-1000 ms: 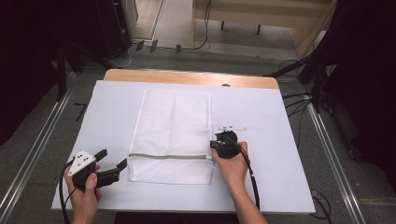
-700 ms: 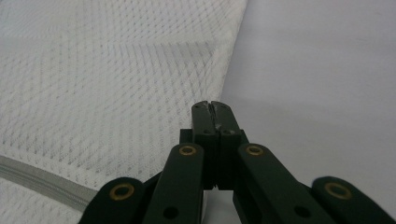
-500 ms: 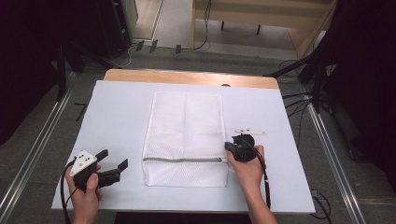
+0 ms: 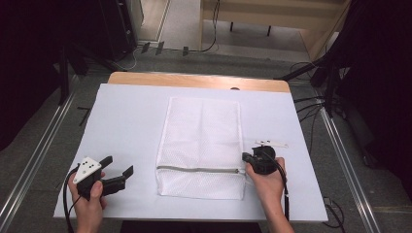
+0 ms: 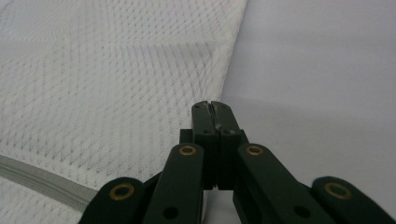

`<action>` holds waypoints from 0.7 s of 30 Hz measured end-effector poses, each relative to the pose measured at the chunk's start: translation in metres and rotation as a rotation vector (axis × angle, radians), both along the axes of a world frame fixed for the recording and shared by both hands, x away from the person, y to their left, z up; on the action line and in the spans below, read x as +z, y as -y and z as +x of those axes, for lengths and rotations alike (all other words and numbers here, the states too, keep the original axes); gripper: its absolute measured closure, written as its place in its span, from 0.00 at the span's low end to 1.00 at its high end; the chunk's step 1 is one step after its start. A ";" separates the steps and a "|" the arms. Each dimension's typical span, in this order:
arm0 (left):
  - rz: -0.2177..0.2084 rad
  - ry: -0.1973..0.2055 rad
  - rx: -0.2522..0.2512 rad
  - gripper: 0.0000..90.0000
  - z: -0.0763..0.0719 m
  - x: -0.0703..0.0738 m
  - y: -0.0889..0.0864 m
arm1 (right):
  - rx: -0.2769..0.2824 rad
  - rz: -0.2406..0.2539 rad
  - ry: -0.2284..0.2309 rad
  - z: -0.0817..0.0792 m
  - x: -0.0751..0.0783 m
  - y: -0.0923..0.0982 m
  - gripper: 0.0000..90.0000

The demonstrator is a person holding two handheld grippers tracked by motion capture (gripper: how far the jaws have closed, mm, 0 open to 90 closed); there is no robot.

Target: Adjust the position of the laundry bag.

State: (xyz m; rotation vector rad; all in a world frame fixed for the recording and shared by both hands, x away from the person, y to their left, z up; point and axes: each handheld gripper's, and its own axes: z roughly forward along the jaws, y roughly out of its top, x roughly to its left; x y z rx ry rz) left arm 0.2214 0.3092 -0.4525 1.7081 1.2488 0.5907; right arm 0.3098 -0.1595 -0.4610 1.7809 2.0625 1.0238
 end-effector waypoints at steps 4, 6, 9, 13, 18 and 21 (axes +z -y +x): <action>-0.003 0.001 0.002 0.15 0.001 0.000 0.001 | 0.001 0.000 0.000 -0.004 0.000 0.005 1.00; -0.003 0.001 0.000 0.15 0.001 0.000 0.001 | -0.004 0.003 -0.003 -0.005 0.001 0.006 1.00; 0.001 -0.001 -0.009 0.15 0.000 0.000 0.003 | -0.016 0.020 0.018 -0.006 0.003 0.010 0.87; 0.007 0.003 -0.022 0.15 -0.001 0.000 0.007 | -0.001 0.026 0.041 -0.012 0.009 0.017 0.75; 0.009 0.002 -0.030 0.15 -0.001 0.000 0.012 | 0.034 0.039 0.075 -0.028 0.015 0.031 0.68; 0.007 0.008 -0.038 0.15 -0.003 0.001 0.015 | 0.052 0.052 0.091 -0.041 0.018 0.039 0.65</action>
